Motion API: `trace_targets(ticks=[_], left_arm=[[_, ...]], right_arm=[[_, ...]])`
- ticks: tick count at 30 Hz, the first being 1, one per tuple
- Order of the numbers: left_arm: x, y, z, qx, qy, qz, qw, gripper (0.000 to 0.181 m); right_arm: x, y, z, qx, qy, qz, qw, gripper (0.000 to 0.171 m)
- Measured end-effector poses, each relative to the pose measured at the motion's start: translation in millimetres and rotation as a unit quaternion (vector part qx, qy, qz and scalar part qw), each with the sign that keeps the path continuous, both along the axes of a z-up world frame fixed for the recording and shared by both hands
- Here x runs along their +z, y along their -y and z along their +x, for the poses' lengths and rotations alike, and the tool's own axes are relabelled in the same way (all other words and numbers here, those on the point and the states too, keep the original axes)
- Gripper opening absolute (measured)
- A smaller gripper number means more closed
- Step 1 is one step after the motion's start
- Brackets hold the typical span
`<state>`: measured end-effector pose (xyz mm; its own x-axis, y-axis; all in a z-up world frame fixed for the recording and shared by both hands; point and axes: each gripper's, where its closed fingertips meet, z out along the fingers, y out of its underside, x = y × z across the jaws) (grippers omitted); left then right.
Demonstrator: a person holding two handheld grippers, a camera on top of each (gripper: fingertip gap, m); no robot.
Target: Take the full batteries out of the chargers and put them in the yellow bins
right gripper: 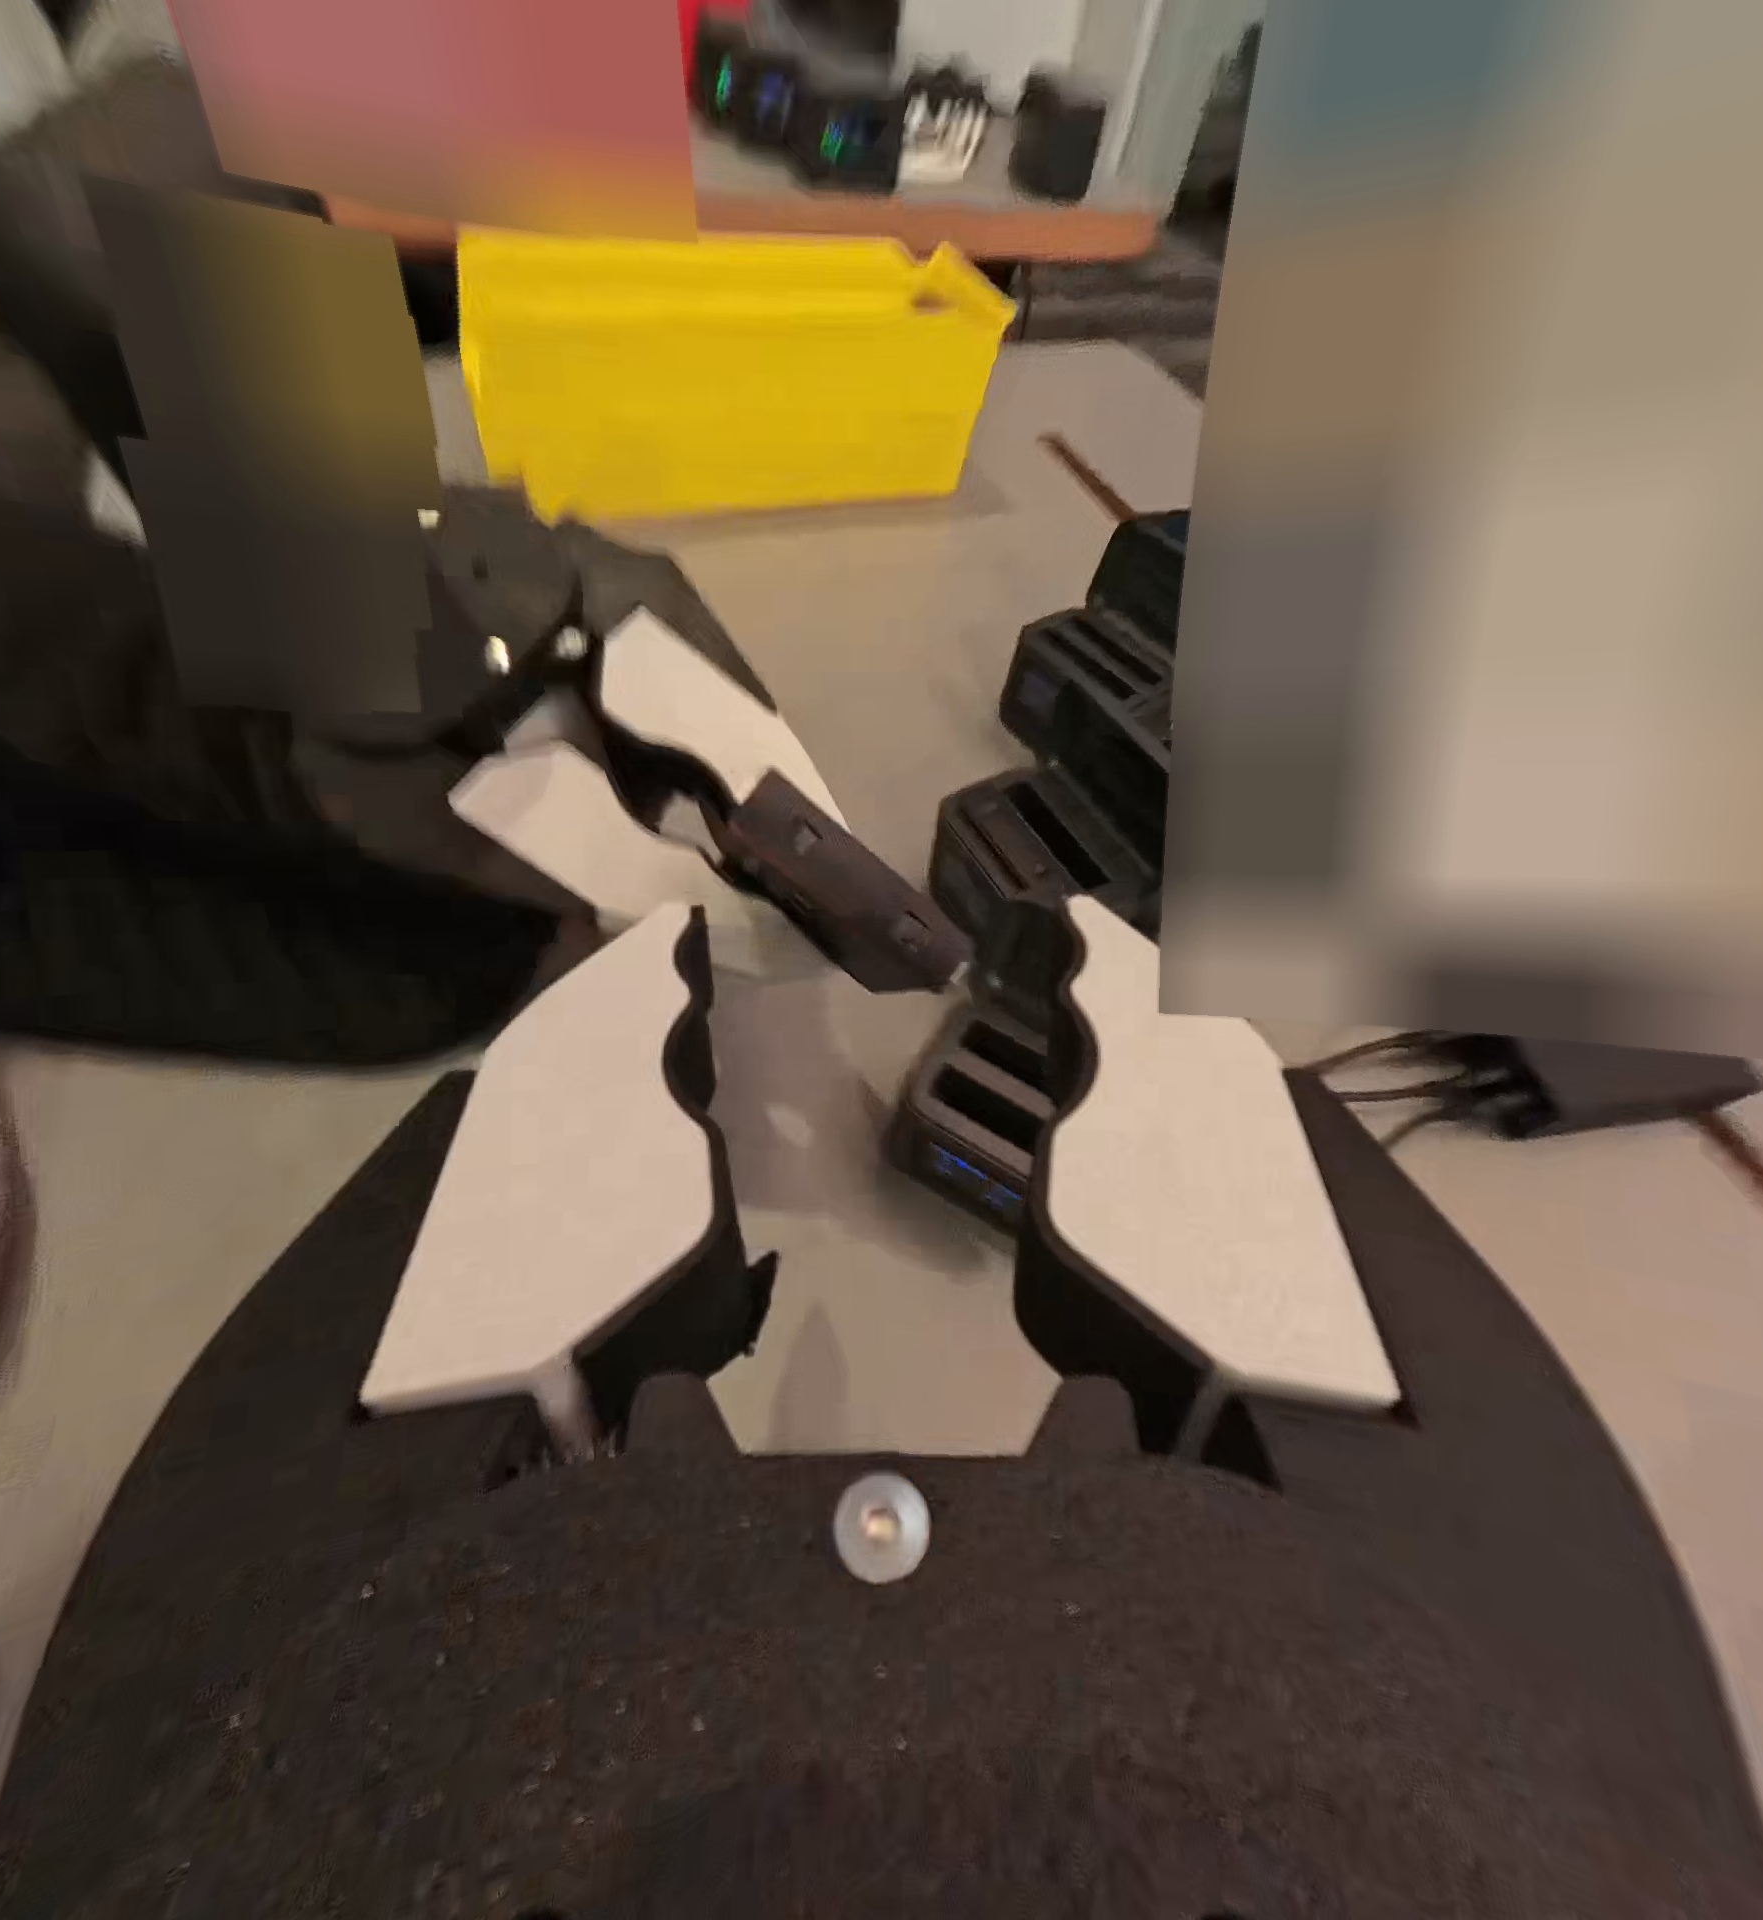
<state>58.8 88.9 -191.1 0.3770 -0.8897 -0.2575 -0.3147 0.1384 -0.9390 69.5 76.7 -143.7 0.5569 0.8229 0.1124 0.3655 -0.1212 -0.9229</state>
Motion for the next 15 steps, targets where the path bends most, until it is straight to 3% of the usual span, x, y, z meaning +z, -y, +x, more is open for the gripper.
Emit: trace_targets(ticks=[3,6,15], left_arm=[[-2.1,2.0,1.3,-0.007,-0.004,-0.005,1.000,0.011],[-5.6,4.3,2.8,-0.014,-0.011,-0.014,1.000,0.011],[-11.9,9.3,5.7,-0.028,-0.026,-0.017,0.999,0.011]], right_arm=[[-8.0,1.7,8.4,0.070,0.141,0.043,0.987,0.060],[-12.5,2.4,8.2,0.134,0.225,0.055,0.963,0.054],[-33.2,2.0,-6.8,0.235,0.337,0.039,0.911,0.040]])
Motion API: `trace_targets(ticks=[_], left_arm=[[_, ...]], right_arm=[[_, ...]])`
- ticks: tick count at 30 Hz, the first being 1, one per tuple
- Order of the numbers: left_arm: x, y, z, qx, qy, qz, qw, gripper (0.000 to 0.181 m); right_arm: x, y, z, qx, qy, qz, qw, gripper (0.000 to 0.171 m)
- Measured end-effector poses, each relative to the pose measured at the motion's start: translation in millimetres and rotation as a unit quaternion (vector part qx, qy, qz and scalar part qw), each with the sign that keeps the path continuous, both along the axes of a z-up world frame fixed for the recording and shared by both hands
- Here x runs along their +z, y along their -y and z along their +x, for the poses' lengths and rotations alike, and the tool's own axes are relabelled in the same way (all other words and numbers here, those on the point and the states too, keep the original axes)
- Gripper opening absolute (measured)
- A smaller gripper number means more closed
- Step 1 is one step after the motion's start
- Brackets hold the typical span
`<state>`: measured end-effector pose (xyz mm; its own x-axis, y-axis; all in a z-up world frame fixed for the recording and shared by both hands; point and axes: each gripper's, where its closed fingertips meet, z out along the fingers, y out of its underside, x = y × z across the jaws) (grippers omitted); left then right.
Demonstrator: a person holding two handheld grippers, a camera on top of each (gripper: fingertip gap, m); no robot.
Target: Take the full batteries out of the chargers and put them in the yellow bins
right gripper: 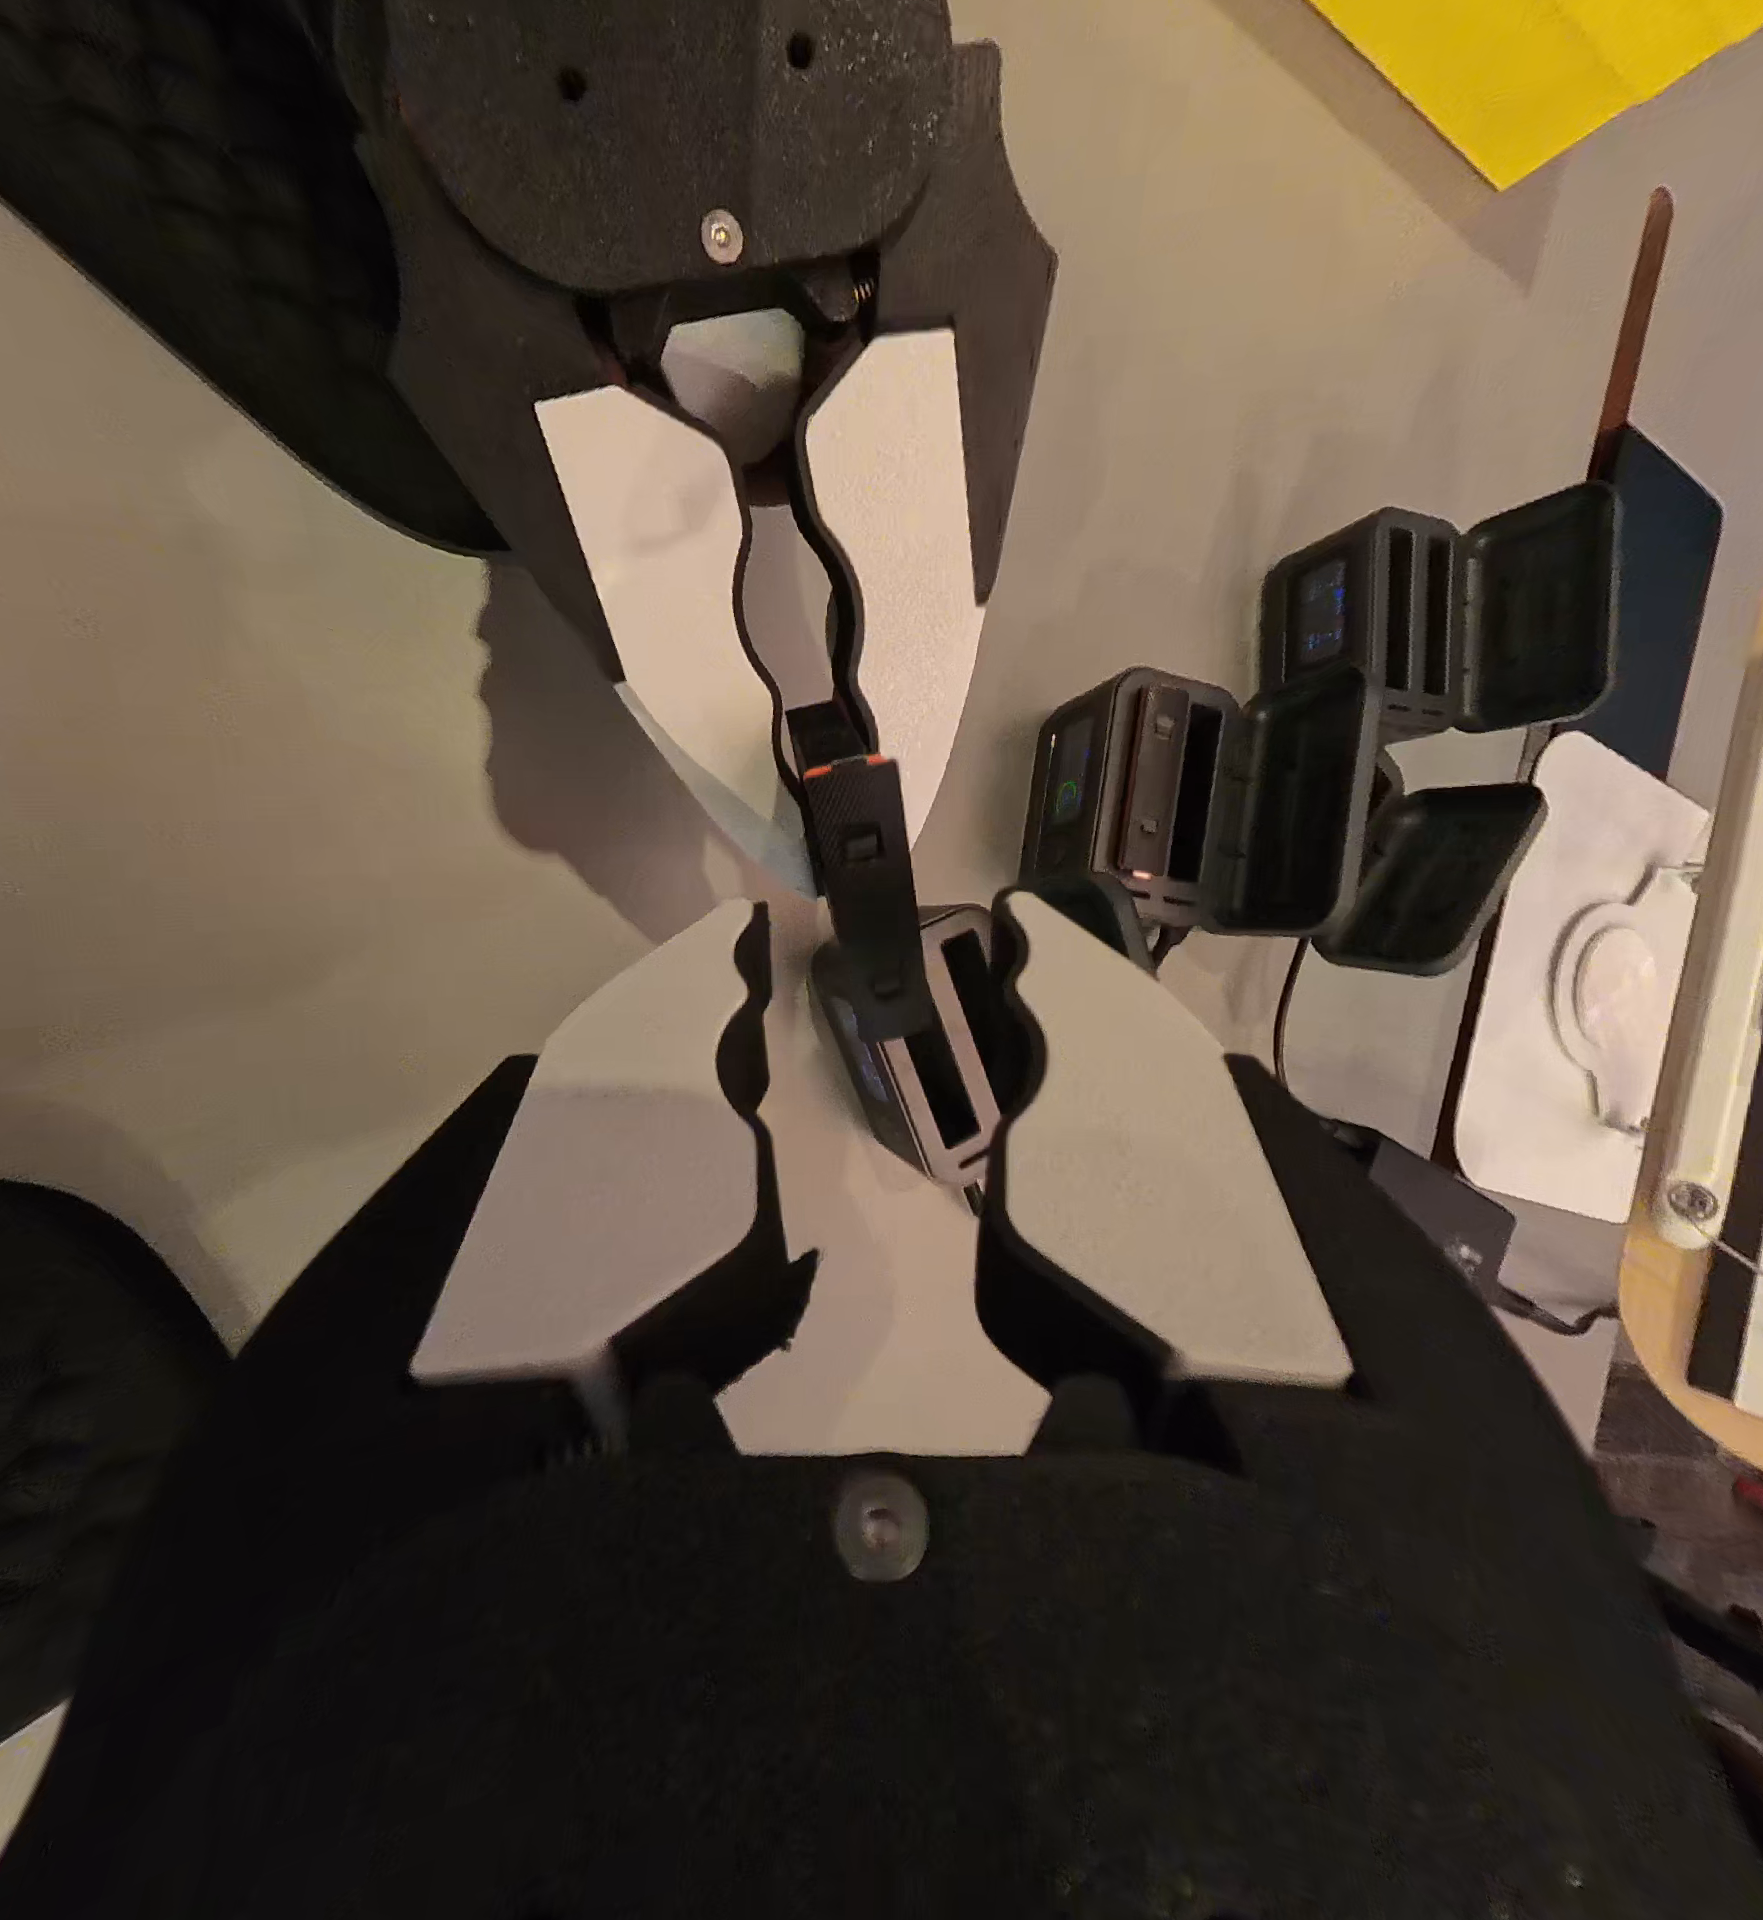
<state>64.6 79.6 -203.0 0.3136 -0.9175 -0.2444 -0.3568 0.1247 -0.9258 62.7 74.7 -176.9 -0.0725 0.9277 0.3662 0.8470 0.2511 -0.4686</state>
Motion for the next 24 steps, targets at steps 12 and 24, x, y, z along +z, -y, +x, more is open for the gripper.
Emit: trace_targets(ticks=[12,24], left_arm=[[-2.9,-0.7,0.2,-0.001,-0.002,-0.007,1.000,0.011],[-1.2,-9.6,-2.2,0.021,0.018,-0.019,0.999,0.037]], right_arm=[[-6.0,-0.9,-3.3,0.023,0.017,0.014,1.000,0.015],[46.5,-27.5,77.2,-0.050,0.085,0.063,0.993,0.014]])
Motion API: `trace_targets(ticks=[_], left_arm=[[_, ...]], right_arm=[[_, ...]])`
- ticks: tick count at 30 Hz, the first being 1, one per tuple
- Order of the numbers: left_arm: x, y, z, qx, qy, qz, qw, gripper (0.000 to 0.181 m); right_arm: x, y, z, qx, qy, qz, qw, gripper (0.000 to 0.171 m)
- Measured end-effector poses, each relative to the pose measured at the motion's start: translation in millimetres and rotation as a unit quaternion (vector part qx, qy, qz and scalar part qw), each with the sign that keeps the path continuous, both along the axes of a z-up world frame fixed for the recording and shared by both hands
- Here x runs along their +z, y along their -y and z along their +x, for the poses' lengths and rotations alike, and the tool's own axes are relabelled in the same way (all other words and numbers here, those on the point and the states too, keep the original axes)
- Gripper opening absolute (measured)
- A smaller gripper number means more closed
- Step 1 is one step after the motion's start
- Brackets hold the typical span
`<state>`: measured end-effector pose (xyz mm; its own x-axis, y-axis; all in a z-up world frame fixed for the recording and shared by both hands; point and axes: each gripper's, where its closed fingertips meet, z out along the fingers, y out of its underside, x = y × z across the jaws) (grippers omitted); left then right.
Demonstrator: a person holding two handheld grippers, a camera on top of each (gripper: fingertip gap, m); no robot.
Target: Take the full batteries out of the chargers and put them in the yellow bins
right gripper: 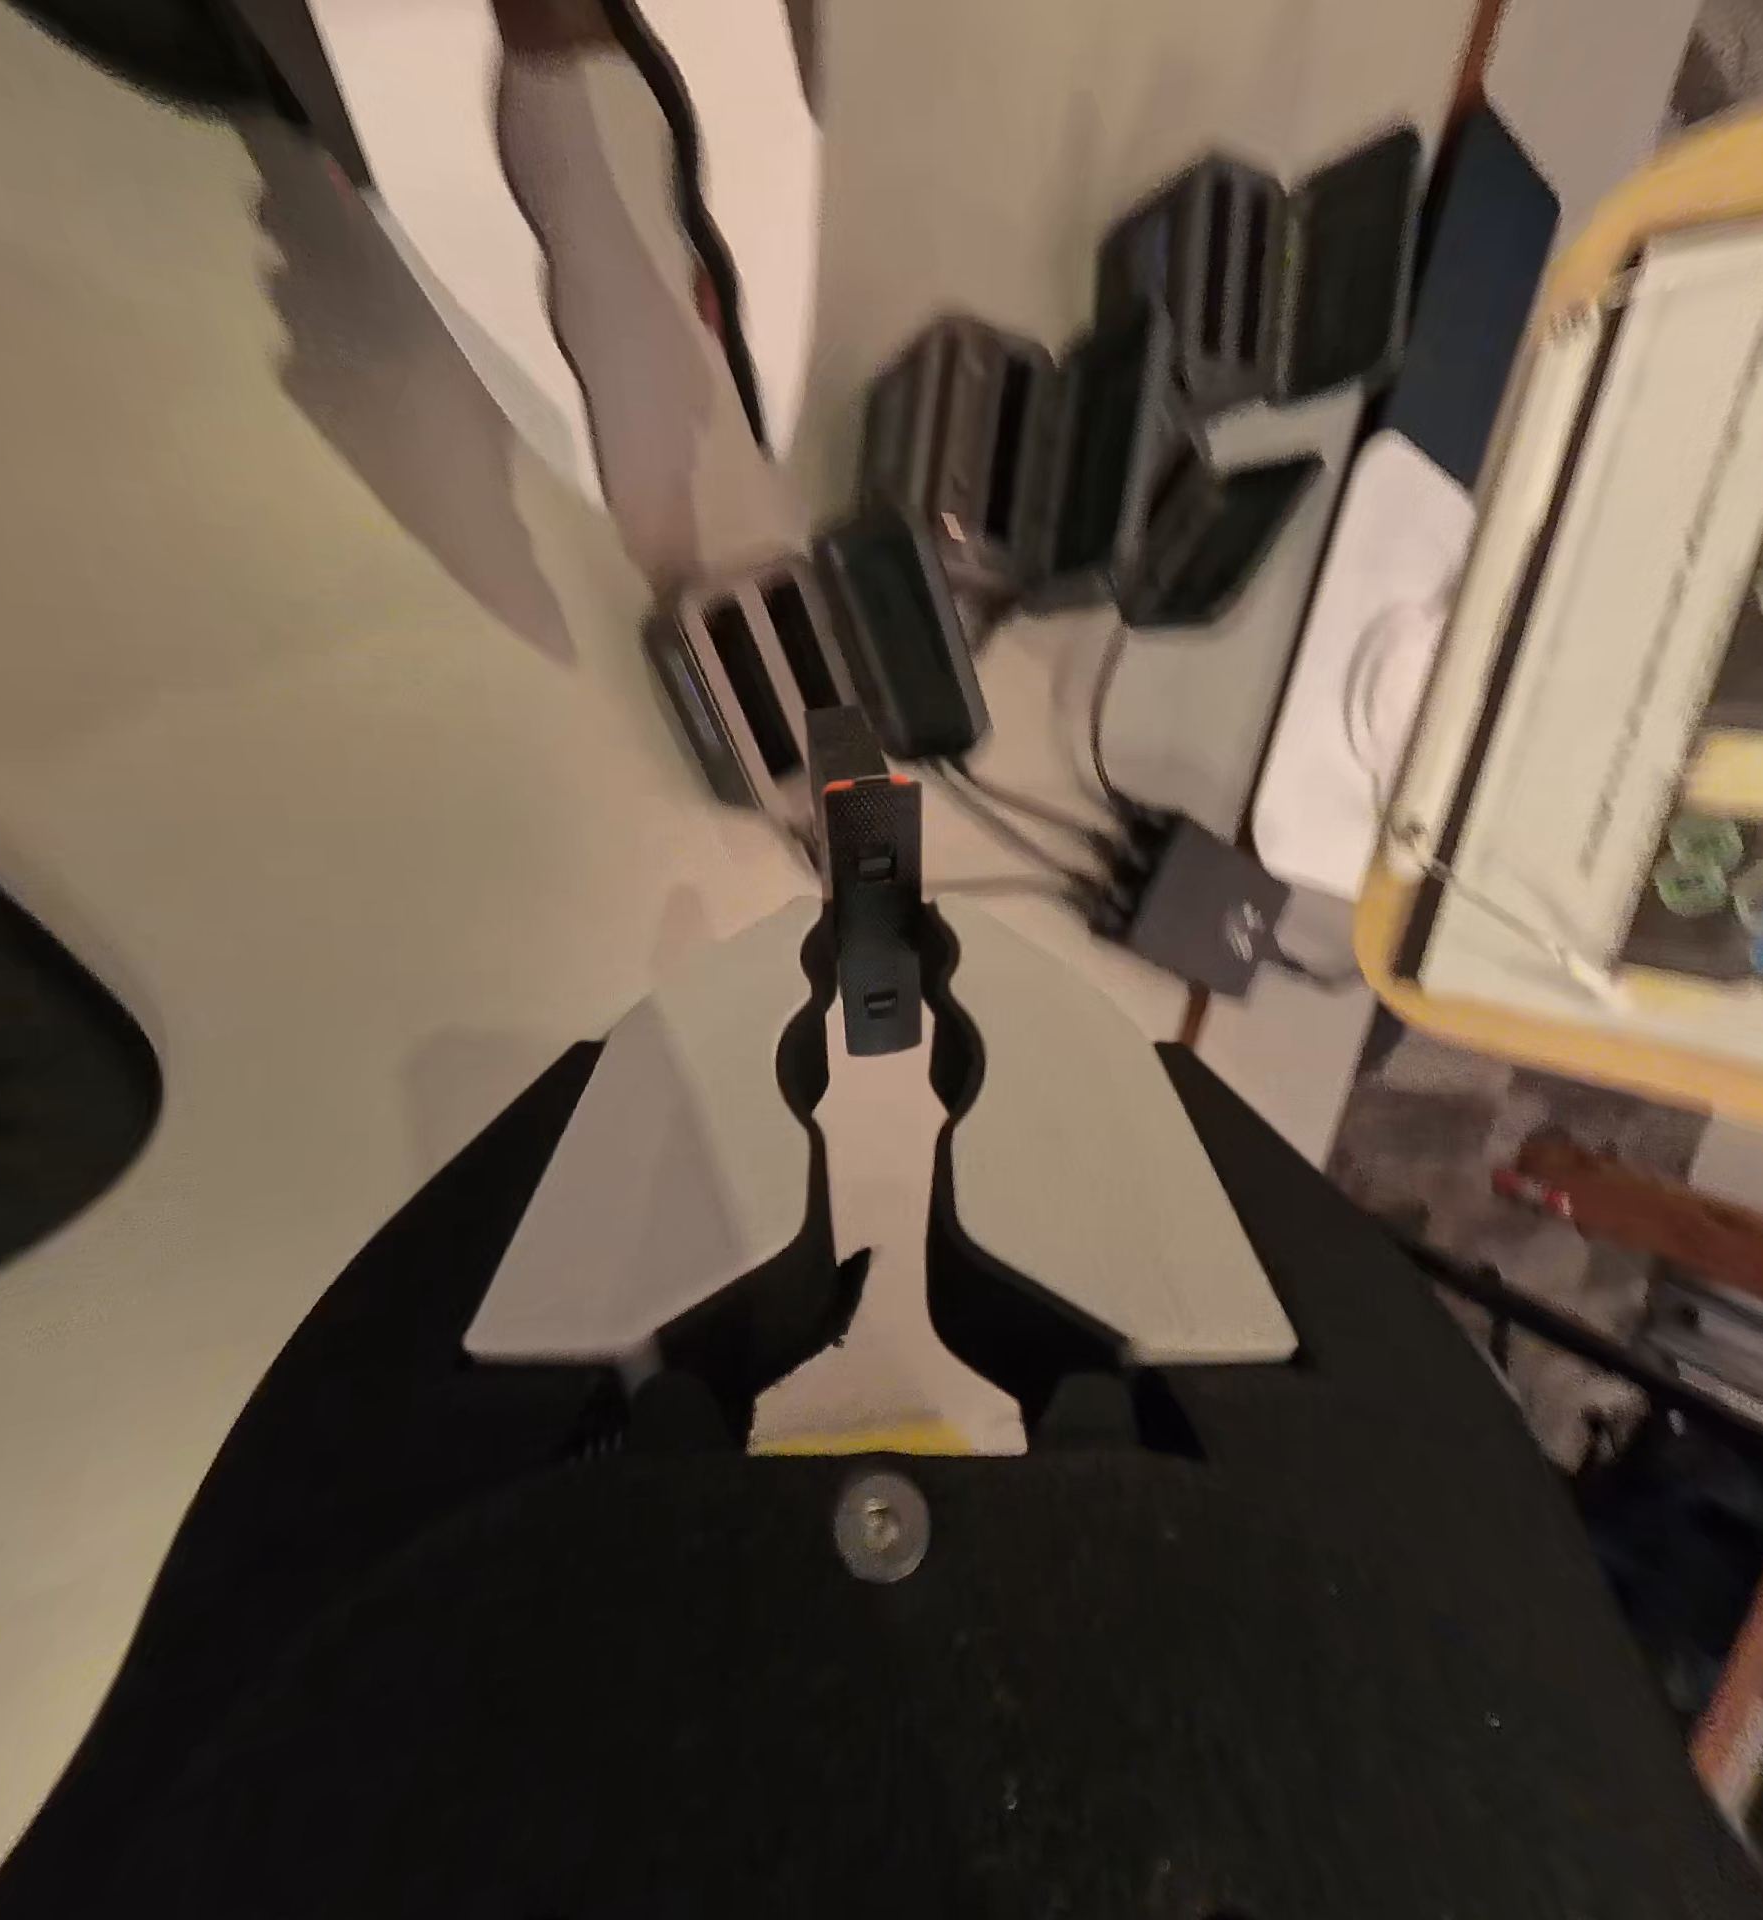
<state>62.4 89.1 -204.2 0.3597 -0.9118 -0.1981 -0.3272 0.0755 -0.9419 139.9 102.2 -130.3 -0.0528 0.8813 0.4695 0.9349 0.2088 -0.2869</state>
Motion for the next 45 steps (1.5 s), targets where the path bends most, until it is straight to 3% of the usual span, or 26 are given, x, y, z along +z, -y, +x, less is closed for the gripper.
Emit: trace_targets(ticks=[5,9,13,18,24,31,45], left_arm=[[-1.8,-1.2,-0.5,0.004,-0.004,0.000,1.000,0.036],[-4.1,-0.9,0.2,0.004,-0.008,0.001,1.000,0.035],[-7.5,-1.0,0.9,0.004,-0.016,0.001,1.000,0.033],[-9.9,-1.5,0.8,0.006,-0.021,0.002,1.000,0.031],[-17.2,-3.0,1.5,0.006,-0.032,-0.009,0.999,0.030],[-23.3,-3.8,2.9,0.003,-0.041,-0.015,0.999,0.028],[-25.3,-3.7,3.0,0.002,-0.045,-0.016,0.999,0.027]], right_arm=[[37.5,-29.7,105.0,-0.118,0.069,0.021,0.990,0.014],[43.5,-39.0,191.0,-0.207,0.119,0.009,0.971,0.015],[26.5,-41.7,260.4,-0.273,0.159,-0.015,0.949,0.014],[-20.8,-43.3,312.5,-0.319,0.176,-0.060,0.930,0.015],[-67.2,-51.6,333.7,-0.324,0.169,-0.081,0.927,0.015],[-88.7,-61.3,335.2,-0.317,0.180,-0.085,0.928,0.015],[-73.3,-77.3,343.5,-0.354,0.175,-0.039,0.918,0.018]])
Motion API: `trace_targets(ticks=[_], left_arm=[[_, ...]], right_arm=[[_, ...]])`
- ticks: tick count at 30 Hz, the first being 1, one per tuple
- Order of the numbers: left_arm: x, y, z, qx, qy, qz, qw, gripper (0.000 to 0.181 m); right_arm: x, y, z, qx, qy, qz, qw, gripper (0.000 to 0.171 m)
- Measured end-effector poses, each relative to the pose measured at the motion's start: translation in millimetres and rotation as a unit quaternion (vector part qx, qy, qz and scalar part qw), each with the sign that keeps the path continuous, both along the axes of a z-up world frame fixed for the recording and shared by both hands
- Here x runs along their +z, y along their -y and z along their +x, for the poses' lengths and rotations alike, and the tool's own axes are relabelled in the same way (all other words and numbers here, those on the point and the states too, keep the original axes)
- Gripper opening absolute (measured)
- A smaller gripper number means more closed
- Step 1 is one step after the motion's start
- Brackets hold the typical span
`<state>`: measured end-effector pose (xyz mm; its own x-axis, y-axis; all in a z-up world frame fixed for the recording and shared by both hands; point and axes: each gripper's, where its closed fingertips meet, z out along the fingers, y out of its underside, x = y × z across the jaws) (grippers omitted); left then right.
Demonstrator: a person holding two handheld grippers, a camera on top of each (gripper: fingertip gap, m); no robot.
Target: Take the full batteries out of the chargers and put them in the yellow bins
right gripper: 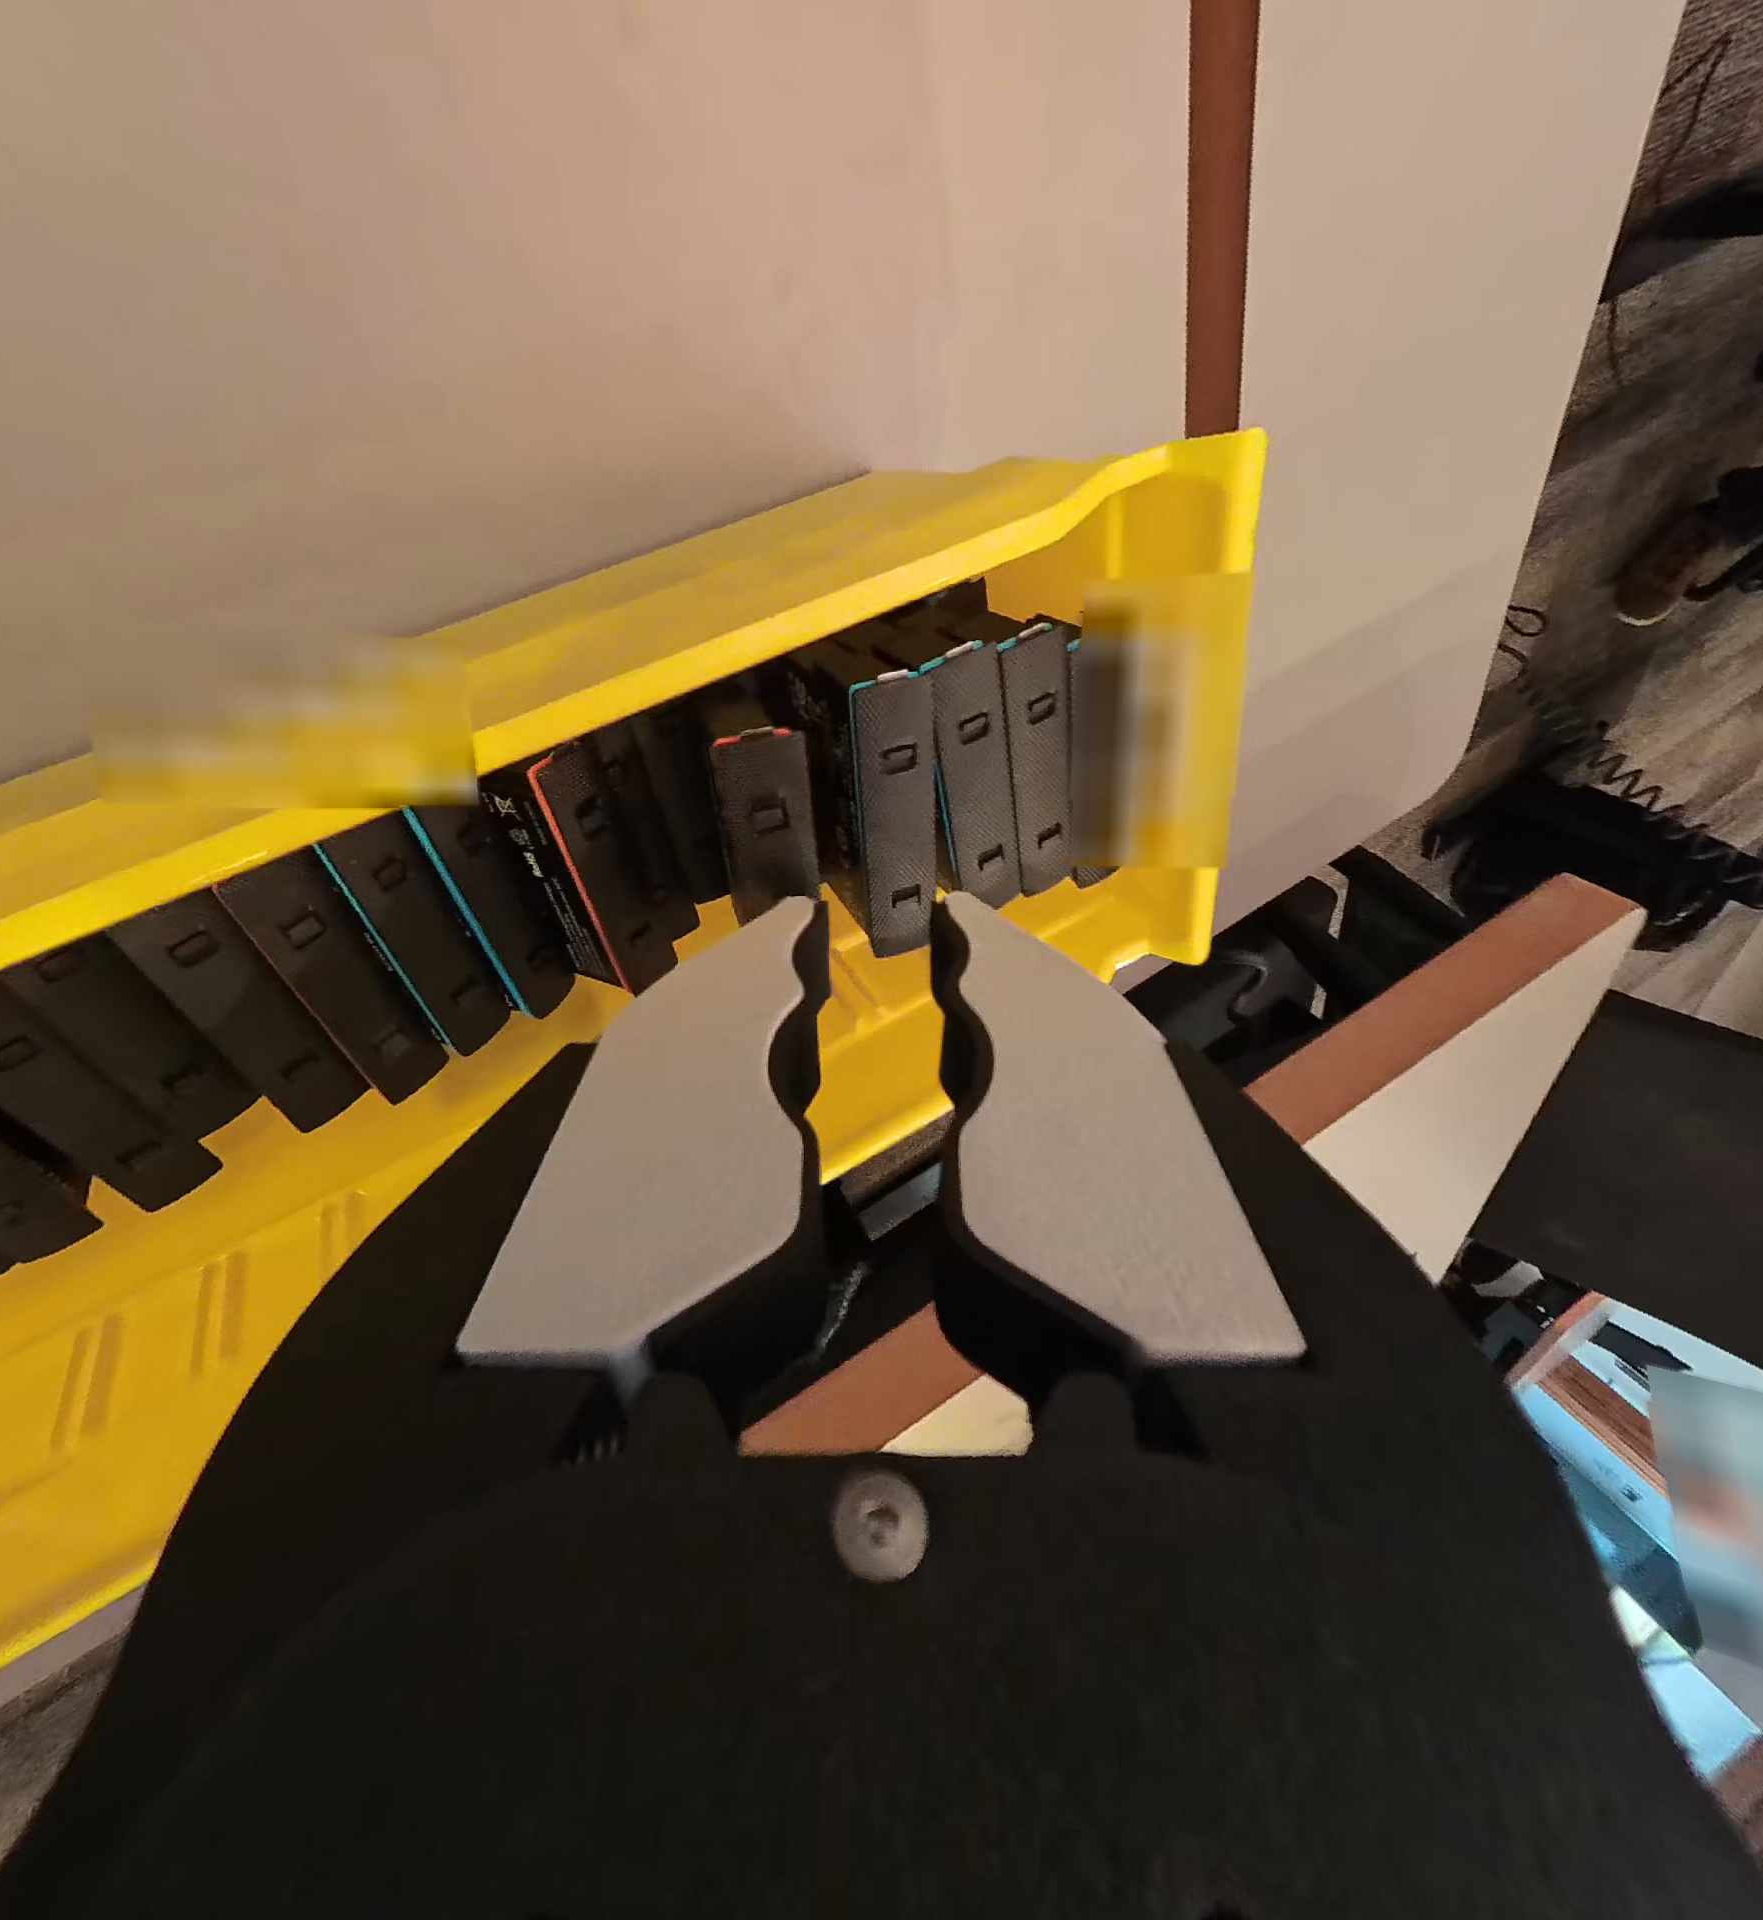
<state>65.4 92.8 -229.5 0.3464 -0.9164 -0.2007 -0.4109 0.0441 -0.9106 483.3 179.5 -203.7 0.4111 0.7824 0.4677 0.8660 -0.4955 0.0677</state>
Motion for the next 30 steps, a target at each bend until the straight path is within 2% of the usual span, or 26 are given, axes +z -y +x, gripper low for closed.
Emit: trace_targets(ticks=[5,10,15,17,20,23,26,30], left_arm=[[-0.5,0.1,0.1,0.000,-0.001,0.000,1.000,0.027],[-0.4,-0.6,-0.3,0.001,-0.001,0.000,1.000,0.026],[-1.3,-1.7,-1.0,0.004,-0.003,-0.003,1.000,0.026],[-1.1,-2.0,-1.4,0.005,-0.003,-0.003,1.000,0.026],[-0.6,-3.2,-2.5,0.009,-0.004,-0.001,1.000,0.026],[1.6,-5.8,-5.0,0.016,0.001,-0.001,1.000,0.026],[6.4,-8.0,-7.3,0.020,0.014,-0.008,1.000,0.026],[14.4,-13.4,-12.7,0.031,0.034,-0.007,0.999,0.026]], right_arm=[[0.6,0.1,-0.8,-0.001,-0.001,0.007,1.000,0.018],[17.9,-4.1,-7.9,-0.006,-0.024,0.044,0.999,0.018],[49.4,-12.5,-63.7,0.010,-0.123,0.128,0.984,0.023],[59.2,-12.1,-99.4,0.023,-0.175,0.157,0.972,0.035],[65.2,-5.3,-157.9,0.025,-0.254,0.183,0.949,0.071],[58.6,10.6,-223.8,0.018,-0.352,0.194,0.916,0.090],[32.2,35.0,-286.2,0.004,-0.436,0.171,0.884,0.096],[-18.8,62.8,-347.4,-0.029,-0.478,0.126,0.869,0.117]])
